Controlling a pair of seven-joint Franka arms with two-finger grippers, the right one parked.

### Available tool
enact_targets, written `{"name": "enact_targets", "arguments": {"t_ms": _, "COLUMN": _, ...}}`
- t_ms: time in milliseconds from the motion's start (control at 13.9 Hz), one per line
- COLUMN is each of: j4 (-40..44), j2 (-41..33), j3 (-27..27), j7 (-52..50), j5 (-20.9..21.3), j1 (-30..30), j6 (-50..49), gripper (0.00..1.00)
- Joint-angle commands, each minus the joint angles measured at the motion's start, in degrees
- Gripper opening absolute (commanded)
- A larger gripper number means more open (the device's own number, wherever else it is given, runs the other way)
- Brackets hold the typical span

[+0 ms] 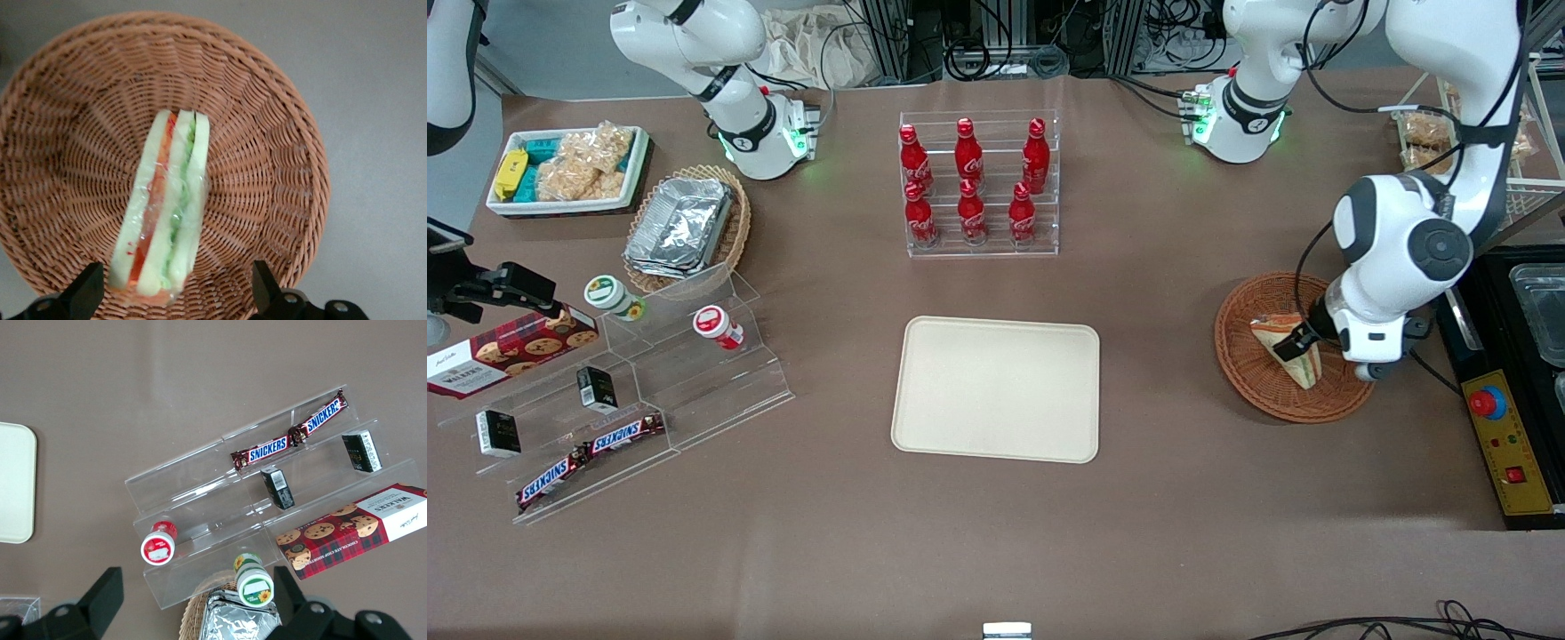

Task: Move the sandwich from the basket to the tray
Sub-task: 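Lower the open left gripper over the sandwich and close on it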

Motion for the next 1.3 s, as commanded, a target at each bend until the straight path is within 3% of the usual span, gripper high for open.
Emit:
{"name": "enact_targets", "arguments": {"t_ms": 0, "j4": -3.3, "j2": -1.2, "j3": 0.6, "j7": -0.6, "j5": 0.2, "j1": 0.3, "j6": 2.6, "gripper": 1.0}}
{"name": "enact_targets", "arguments": {"t_ms": 505, "j4": -3.8, "j2": 2.2, "j3": 0.9, "j7": -0.4, "j5": 0.8, "j1": 1.6, "j6": 7.7, "gripper": 0.98}}
{"name": "enact_targets", "arguments": {"t_ms": 577, "j4": -3.9, "j2": 2.8, "j3": 0.9, "j7": -0.4, "j5": 0.8, "j1": 1.6, "j6": 9.0, "gripper": 0.72}}
{"name": "enact_targets", "arguments": {"t_ms": 649, "j4": -4.1, "j2": 2.7, "j3": 0.9, "j7": -0.4, "j5": 0.8, "j1": 1.7, "j6": 9.6, "gripper": 0.24}}
{"name": "enact_targets", "arguments": {"t_ms": 722, "j4": -4.2, "j2": 2.6, "j3": 0.9, "j7": -0.5, "j5": 0.8, "j1": 2.1, "j6": 9.5, "gripper": 0.0}}
{"name": "enact_targets", "arguments": {"t_ms": 1227, "j4": 0.8, "j2": -0.1, "j3": 0.9, "j7": 1.4, "j5": 0.7, "j1": 2.2, "j6": 0.4, "gripper": 0.0}}
